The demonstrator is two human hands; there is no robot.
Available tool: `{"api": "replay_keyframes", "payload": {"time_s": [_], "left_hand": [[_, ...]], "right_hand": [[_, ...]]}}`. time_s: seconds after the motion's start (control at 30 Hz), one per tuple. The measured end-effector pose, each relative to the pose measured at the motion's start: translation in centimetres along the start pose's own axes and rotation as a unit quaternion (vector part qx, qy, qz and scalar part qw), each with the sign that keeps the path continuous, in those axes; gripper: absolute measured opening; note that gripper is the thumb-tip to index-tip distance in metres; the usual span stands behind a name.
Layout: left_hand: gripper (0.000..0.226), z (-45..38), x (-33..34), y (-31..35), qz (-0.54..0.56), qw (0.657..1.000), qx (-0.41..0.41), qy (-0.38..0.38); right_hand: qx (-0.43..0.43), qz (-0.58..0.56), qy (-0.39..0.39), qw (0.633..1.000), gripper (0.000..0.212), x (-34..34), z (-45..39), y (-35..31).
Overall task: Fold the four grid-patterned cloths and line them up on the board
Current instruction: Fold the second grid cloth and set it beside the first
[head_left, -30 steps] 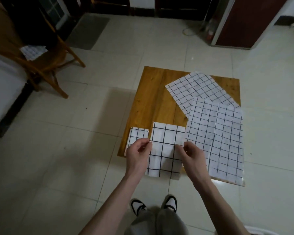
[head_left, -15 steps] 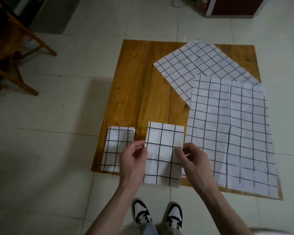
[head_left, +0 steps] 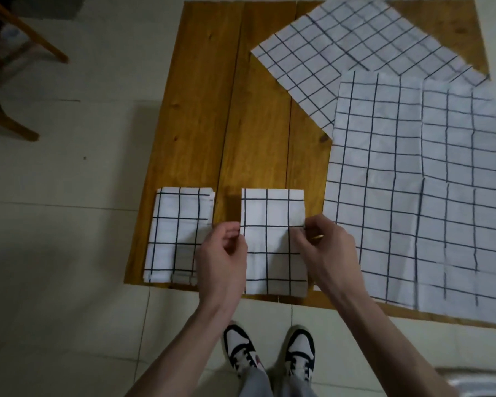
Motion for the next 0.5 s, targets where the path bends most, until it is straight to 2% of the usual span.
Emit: {"api": "replay_keyframes", "payload": {"time_s": [0.5], "left_hand": [[0.03,-1.5,1.6,-0.5,-0.09,0.995,-0.019,0.031]], "right_hand": [[-0.051,0.115,0.01,0.992,0.01,1.2,-1.1,-0.7]]}}
Point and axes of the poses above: each hand's wrist, its own z-axis away from the middle knuckle, its own x-axis out of the palm, y = z × x, the point moved 10 cm from there along -z, towards the middle knuckle
